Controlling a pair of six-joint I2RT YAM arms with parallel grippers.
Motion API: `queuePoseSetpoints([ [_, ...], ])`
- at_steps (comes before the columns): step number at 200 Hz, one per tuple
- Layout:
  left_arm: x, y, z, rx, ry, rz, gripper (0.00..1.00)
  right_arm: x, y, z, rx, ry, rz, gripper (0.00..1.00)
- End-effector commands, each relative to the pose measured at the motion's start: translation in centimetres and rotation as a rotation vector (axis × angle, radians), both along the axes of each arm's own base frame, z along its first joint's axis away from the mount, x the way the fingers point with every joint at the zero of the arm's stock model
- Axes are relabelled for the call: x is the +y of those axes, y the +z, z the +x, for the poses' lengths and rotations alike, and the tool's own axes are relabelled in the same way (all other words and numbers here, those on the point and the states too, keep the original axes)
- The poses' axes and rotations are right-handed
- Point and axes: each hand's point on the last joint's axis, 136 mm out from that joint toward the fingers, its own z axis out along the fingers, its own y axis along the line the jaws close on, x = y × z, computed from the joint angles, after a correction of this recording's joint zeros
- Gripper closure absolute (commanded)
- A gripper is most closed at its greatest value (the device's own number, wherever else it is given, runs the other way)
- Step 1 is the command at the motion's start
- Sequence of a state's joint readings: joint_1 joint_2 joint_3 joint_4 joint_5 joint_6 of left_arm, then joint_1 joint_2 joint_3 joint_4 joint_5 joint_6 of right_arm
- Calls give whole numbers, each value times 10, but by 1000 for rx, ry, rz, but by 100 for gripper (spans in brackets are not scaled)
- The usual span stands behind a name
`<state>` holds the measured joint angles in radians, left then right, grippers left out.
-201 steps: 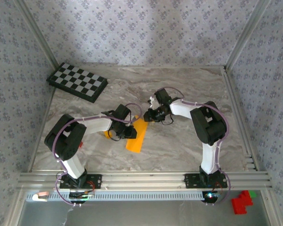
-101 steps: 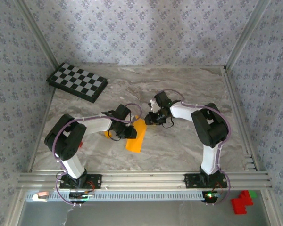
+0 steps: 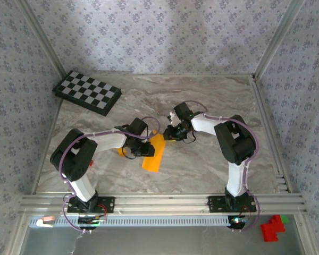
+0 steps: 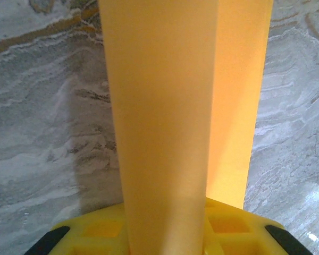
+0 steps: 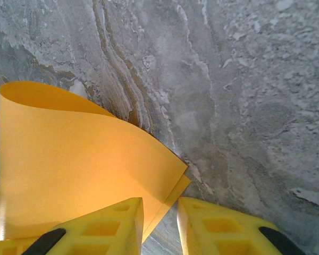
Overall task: Fold a paper plane with a square sheet of paper (pick it up from the middle)
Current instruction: First fold the square sheet of paper in half at the center of the table.
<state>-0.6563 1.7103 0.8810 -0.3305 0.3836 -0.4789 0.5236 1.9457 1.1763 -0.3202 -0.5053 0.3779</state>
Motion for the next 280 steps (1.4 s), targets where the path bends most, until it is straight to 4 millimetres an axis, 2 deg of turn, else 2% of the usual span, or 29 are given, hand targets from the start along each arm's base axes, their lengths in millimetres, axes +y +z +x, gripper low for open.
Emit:
queuePoseSetpoints([
  [1, 75, -52, -49, 162, 8, 352, 73, 9, -6, 14, -14, -8, 5, 74],
  [163, 81, -53, -51, 157, 10, 382, 73, 10, -8, 18, -3, -9, 16, 75],
  [280, 75, -50, -54, 156, -15, 376, 76, 10, -11, 21, 1, -8, 14, 75],
])
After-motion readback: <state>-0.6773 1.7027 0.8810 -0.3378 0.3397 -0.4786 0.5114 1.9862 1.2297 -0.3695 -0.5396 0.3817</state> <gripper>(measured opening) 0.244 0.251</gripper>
